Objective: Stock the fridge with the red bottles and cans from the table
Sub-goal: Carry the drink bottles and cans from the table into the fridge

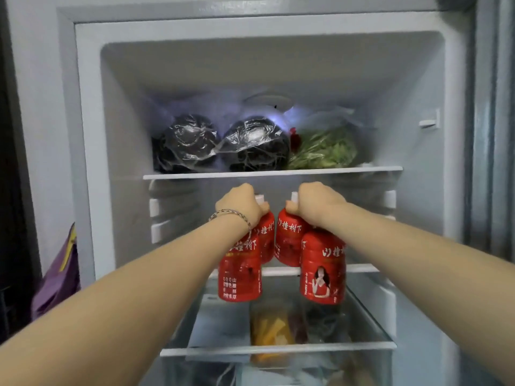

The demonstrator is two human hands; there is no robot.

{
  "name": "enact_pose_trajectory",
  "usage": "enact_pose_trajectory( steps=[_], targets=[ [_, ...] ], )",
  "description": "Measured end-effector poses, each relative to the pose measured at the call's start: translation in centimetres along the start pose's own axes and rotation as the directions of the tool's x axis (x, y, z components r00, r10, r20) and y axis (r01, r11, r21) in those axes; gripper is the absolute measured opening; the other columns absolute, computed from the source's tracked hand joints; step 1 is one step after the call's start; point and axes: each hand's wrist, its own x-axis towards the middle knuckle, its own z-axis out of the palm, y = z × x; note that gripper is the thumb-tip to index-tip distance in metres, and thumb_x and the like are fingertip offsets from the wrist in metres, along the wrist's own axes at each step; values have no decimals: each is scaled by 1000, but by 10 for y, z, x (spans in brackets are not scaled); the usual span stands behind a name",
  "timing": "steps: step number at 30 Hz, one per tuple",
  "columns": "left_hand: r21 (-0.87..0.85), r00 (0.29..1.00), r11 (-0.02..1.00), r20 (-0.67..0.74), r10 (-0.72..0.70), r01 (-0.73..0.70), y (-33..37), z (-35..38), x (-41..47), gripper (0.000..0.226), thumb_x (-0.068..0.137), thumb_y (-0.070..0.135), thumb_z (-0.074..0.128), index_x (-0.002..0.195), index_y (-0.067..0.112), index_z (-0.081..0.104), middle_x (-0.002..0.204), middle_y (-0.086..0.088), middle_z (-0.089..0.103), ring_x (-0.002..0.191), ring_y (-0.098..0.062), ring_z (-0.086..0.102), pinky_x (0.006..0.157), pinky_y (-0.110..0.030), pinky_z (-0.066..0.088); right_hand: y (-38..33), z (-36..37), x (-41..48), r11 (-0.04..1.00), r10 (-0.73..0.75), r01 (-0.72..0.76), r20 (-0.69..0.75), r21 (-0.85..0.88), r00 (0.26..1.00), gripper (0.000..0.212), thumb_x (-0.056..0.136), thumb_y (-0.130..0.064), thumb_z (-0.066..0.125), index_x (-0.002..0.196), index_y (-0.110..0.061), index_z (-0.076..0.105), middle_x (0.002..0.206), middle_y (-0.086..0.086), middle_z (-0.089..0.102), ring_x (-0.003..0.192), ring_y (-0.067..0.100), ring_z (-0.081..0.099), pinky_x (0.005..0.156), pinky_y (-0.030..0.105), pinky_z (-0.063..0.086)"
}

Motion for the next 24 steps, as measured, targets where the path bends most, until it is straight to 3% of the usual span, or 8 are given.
enact_pose_trajectory(
  steps=[3, 9, 14, 17, 19, 21, 24],
  targets=[
    [-93, 1000, 995, 11, -27, 28, 0, 15, 13, 32, 88, 34, 55, 110, 12, 54, 118, -9, 60, 107, -29, 57, 80, -31, 43, 4, 9, 16, 1000, -6, 6, -3, 27, 1000, 41, 92, -37, 52, 115, -3, 56, 123, 17, 58, 112, 33, 56, 84, 33, 43],
    [-97, 993, 993, 109, -54, 64, 3, 20, 33, 46, 83, 39, 62, 116, 8, 51, 115, -13, 60, 102, -29, 59, 82, -33, 46, 9, 18, 30, 999, -36, 36, 13, 16, 999, 60, 84, -54, 59, 119, -7, 50, 122, 14, 58, 111, 31, 57, 82, 31, 43],
    [-198, 997, 978, -25, -67, 61, -8, 24, 7, 78, 74, 55, 69, 126, 6, 37, 115, -13, 59, 104, -32, 59, 81, -37, 48, 17, 31, 4, 995, -4, 18, -140, 102, 990, 69, 82, -54, 62, 124, -5, 37, 117, 17, 60, 106, 35, 59, 73, 36, 44],
    [-237, 991, 972, -129, -25, -6, -12, 24, -14, 45, 79, 45, 67, 104, 12, 48, 102, -7, 60, 96, -30, 60, 78, -36, 49, 14, 30, -21, 995, -79, 89, -207, 36, 975, 72, 86, -46, 60, 135, -7, 24, 115, 17, 61, 103, 38, 60, 72, 38, 44],
    [-206, 971, 973, -234, 57, -107, -10, 15, -22, 23, 83, 33, 63, 86, 15, 49, 93, -5, 62, 89, -28, 59, 74, -35, 47, 11, 18, -28, 987, -157, 155, -277, -31, 948, 64, 89, -42, 58, 135, -10, 26, 112, 16, 62, 103, 39, 59, 74, 38, 43],
    [-190, 921, 956, -361, 145, -225, -6, 2, -23, 16, 85, 27, 59, 80, 16, 48, 87, -3, 62, 84, -27, 58, 74, -35, 47, 11, 2, -27, 978, -198, 208, -374, -14, 906, 44, 91, -37, 56, 120, -10, 37, 103, 16, 61, 99, 39, 59, 72, 37, 41],
    [-234, 855, 921, -491, 164, -311, -4, -10, -20, 16, 87, 24, 57, 77, 17, 47, 78, 0, 58, 81, -27, 56, 73, -36, 46, 12, -12, -21, 958, -194, 273, -511, 84, 838, 28, 93, -32, 54, 97, -12, 34, 79, 9, 52, 80, 35, 56, 63, 34, 35]
  ],
)
